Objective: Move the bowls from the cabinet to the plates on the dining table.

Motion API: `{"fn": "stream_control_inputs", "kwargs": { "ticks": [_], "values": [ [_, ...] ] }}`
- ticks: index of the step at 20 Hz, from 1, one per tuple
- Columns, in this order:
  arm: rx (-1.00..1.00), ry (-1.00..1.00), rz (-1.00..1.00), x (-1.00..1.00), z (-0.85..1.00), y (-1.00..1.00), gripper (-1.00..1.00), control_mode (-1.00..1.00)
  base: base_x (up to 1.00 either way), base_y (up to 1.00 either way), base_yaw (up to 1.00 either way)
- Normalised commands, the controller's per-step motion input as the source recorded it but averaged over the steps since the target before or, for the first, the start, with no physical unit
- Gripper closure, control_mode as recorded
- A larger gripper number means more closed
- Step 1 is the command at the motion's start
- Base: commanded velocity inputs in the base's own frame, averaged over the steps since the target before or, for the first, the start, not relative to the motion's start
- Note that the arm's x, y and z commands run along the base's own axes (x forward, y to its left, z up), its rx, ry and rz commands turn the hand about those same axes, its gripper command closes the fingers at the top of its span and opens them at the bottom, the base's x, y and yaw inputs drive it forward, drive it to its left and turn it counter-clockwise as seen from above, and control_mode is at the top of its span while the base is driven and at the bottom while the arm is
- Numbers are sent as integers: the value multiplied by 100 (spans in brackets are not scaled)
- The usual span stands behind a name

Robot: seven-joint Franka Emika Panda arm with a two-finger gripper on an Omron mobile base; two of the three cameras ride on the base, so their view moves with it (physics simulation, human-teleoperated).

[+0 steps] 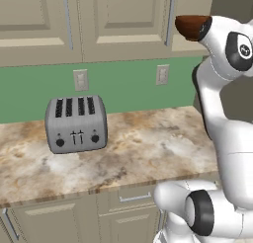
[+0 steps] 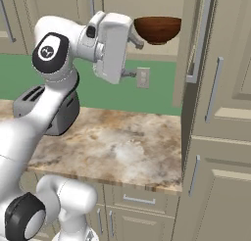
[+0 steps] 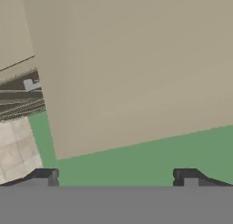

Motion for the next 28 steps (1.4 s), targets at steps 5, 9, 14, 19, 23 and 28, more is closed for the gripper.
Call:
{"fn": "stream_control_inputs", "kwargs": {
  "ticks": [5, 9, 14, 19, 23, 28],
  "values": [
    [11, -41, -12, -17, 26, 68, -100, -100, 0, 0, 0],
    [20, -38, -6, -7, 9, 66, -100, -100, 0, 0, 0],
    [22, -36, -1, -11, 15, 63, -100, -100, 0, 0, 0],
    [18, -33, 0, -22, 20, 62, -100, -100, 0, 0, 0],
    [12, -31, 3, -53, 1, 59, -100, -100, 0, 0, 0],
    [3, -25, 6, -92, -11, 54, -100, -100, 0, 0, 0]
  ]
}}
